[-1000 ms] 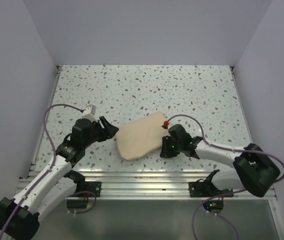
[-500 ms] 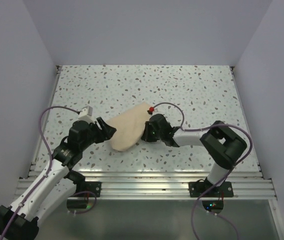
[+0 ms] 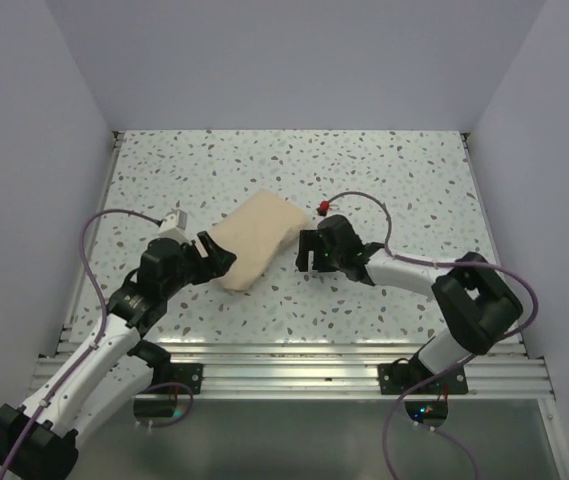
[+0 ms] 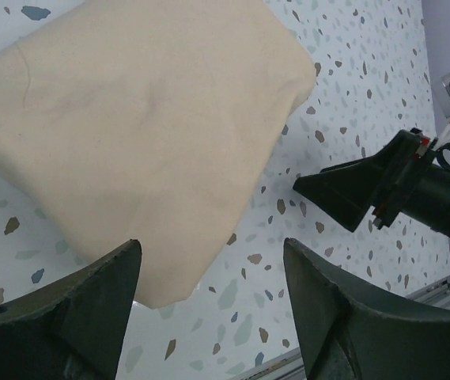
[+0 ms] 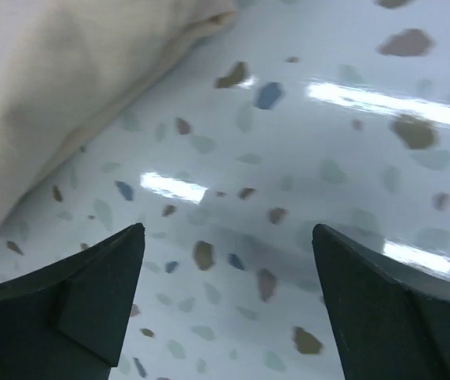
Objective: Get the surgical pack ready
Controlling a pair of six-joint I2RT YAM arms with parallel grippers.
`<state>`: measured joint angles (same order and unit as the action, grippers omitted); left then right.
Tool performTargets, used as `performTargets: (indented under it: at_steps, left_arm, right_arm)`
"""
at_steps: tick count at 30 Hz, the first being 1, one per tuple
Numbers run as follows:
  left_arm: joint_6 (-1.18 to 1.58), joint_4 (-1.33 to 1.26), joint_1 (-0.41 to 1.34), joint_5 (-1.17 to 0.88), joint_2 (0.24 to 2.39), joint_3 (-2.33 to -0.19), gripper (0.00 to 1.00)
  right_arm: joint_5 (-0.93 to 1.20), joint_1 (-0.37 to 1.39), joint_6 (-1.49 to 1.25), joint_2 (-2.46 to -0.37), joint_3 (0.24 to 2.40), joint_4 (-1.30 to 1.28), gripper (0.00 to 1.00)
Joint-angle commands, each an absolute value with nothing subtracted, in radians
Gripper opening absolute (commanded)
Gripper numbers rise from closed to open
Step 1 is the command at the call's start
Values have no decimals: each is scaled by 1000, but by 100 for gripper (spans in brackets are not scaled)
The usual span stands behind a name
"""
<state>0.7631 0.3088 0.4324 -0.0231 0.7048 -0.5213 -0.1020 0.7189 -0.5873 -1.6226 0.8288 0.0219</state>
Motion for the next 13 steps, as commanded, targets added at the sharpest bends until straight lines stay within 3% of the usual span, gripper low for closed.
performTargets:
  at_steps: [1, 9, 13]
  left_arm:
    - [752, 219, 434, -40, 719, -511, 77]
    - [776, 72, 433, -60, 766, -436, 82]
    - [798, -17, 433, -55, 747, -384, 85]
  right_arm:
    - [-78, 612, -506, -1491, 744, -83, 98]
    - [-2, 583, -462, -1385, 695, -129, 99]
    - [81, 572, -462, -1352, 611, -3, 99]
